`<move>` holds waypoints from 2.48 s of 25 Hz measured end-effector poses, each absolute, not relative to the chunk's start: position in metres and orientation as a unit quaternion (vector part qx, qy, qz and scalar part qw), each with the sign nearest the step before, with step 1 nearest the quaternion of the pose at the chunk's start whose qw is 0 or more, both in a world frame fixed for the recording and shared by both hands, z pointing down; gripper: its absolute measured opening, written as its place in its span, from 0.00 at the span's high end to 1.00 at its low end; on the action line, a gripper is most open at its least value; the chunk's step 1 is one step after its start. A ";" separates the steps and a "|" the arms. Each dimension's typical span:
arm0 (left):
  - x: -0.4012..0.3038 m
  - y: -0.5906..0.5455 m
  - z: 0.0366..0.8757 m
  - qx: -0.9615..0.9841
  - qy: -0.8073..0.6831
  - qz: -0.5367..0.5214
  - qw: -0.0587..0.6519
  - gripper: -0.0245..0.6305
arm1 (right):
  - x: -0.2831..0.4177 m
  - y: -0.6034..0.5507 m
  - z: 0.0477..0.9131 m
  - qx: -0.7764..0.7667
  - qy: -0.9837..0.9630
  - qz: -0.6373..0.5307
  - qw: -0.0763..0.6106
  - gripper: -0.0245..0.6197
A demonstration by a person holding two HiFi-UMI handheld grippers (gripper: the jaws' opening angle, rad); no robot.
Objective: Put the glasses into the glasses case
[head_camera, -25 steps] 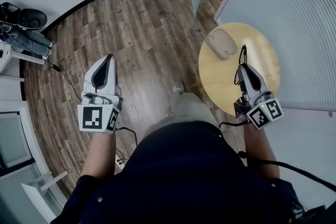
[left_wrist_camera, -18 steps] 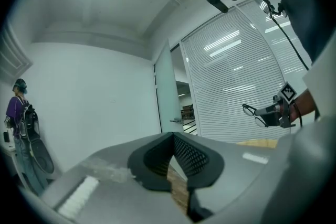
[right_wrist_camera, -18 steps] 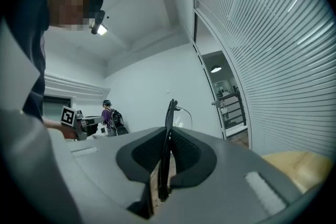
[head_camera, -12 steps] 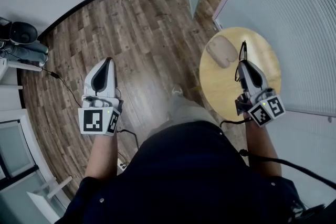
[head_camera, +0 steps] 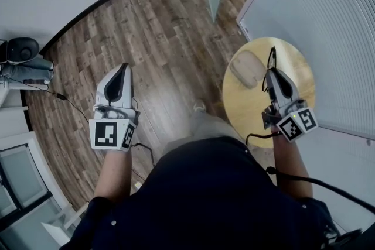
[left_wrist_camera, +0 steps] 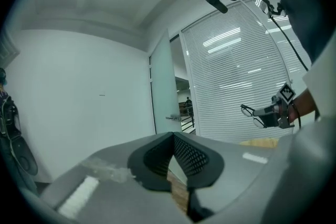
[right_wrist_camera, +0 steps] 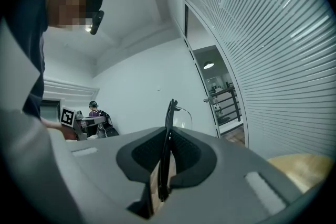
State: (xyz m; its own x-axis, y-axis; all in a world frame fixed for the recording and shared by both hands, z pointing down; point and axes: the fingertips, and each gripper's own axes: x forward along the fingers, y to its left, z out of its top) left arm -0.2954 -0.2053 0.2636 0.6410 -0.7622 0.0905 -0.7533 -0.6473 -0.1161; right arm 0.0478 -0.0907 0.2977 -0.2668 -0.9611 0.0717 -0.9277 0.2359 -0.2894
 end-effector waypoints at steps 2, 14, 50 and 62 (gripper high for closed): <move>-0.279 -0.217 0.261 -0.909 0.408 -0.072 0.039 0.96 | 0.059 -0.098 0.301 -0.607 0.779 -0.141 0.068 0.91; -0.178 -0.269 0.251 -0.932 0.346 -0.084 0.068 0.96 | 0.127 -0.127 0.332 -0.631 0.753 -0.158 0.099 0.91; -0.009 -0.296 0.289 -0.997 0.042 -0.056 0.021 0.96 | 0.125 -0.092 0.348 -0.736 0.653 -0.171 0.046 0.91; 0.016 -0.285 0.270 -0.997 0.059 -0.049 0.019 0.96 | 0.147 -0.089 0.372 -0.705 0.683 -0.189 0.033 0.91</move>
